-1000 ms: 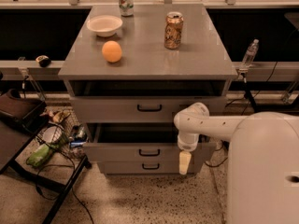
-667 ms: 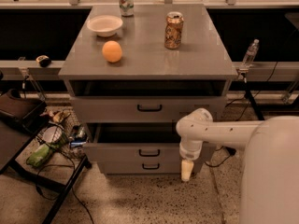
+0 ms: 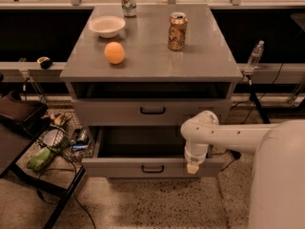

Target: Open middle drawer

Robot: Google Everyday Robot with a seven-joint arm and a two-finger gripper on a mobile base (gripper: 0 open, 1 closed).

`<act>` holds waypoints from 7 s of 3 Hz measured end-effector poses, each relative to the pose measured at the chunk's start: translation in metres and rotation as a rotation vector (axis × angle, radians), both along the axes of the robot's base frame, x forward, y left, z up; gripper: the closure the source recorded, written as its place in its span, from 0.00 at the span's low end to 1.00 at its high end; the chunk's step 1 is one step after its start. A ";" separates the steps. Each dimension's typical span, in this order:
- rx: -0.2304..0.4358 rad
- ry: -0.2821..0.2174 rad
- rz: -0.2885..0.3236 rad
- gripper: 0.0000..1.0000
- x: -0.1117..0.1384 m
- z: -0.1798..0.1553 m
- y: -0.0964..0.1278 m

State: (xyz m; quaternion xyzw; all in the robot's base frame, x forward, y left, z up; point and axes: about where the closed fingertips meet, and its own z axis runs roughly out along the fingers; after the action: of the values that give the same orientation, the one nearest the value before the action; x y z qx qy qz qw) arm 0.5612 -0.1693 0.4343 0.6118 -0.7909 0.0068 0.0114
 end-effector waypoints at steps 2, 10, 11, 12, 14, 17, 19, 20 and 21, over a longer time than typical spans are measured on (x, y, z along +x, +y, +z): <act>0.000 0.000 0.000 0.89 0.002 0.004 -0.002; 0.052 0.047 -0.017 0.42 -0.089 -0.010 -0.003; 0.052 0.047 -0.017 0.66 -0.088 -0.002 -0.004; 0.052 0.047 -0.017 0.89 -0.086 0.001 -0.007; 0.050 0.047 -0.030 1.00 -0.099 0.008 -0.009; 0.050 0.047 -0.030 0.34 -0.099 0.008 -0.009; 0.050 0.047 -0.030 0.00 -0.099 0.008 -0.009; 0.050 0.047 -0.030 0.00 -0.099 0.008 -0.009; 0.032 0.089 -0.018 0.18 -0.132 -0.003 -0.017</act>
Offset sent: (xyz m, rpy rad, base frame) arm 0.0021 -0.0024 0.0042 0.0000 0.0000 0.0000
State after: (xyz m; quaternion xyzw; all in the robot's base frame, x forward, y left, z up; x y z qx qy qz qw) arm 0.4290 -0.1860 0.4318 0.6046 -0.7950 -0.0333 0.0369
